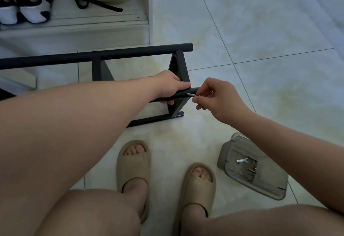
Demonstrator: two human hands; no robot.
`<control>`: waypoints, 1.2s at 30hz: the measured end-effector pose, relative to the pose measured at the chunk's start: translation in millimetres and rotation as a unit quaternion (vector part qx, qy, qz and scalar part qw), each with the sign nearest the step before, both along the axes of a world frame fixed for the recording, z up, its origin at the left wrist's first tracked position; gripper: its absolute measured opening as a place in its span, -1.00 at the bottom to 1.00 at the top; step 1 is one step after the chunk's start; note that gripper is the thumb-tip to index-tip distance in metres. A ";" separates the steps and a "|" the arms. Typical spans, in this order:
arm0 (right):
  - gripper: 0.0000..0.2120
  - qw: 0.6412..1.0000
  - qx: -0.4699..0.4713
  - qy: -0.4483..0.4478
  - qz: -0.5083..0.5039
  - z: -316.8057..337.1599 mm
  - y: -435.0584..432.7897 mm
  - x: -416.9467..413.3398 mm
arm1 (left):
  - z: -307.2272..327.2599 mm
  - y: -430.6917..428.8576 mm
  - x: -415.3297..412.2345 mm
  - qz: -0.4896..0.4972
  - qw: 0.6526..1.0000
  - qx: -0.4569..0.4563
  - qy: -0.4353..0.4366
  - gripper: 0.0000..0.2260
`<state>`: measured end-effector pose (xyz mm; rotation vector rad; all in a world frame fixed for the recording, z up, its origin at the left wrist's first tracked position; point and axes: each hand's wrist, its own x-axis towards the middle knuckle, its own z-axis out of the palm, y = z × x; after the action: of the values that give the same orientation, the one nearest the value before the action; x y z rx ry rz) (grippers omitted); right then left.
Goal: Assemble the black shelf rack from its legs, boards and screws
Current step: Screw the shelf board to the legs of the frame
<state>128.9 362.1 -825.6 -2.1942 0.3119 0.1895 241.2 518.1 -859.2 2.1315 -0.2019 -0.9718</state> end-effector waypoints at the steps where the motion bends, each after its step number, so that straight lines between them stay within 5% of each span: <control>1: -0.79 1.000 -0.003 0.002 0.002 0.1 -0.2 -1.0 | 0.4 -0.3 -0.2 -0.001 1.000 0.001 -0.002 -0.69; 36: -0.80 0.999 -0.046 -0.004 0.008 -1.2 10.5 -4.9 | 4.0 1.1 -2.1 0.007 1.000 -0.022 0.012 -0.73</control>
<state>124.0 372.6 -826.9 -2.2883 0.3044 0.1771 239.1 519.2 -855.2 2.0774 -0.1941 -0.9768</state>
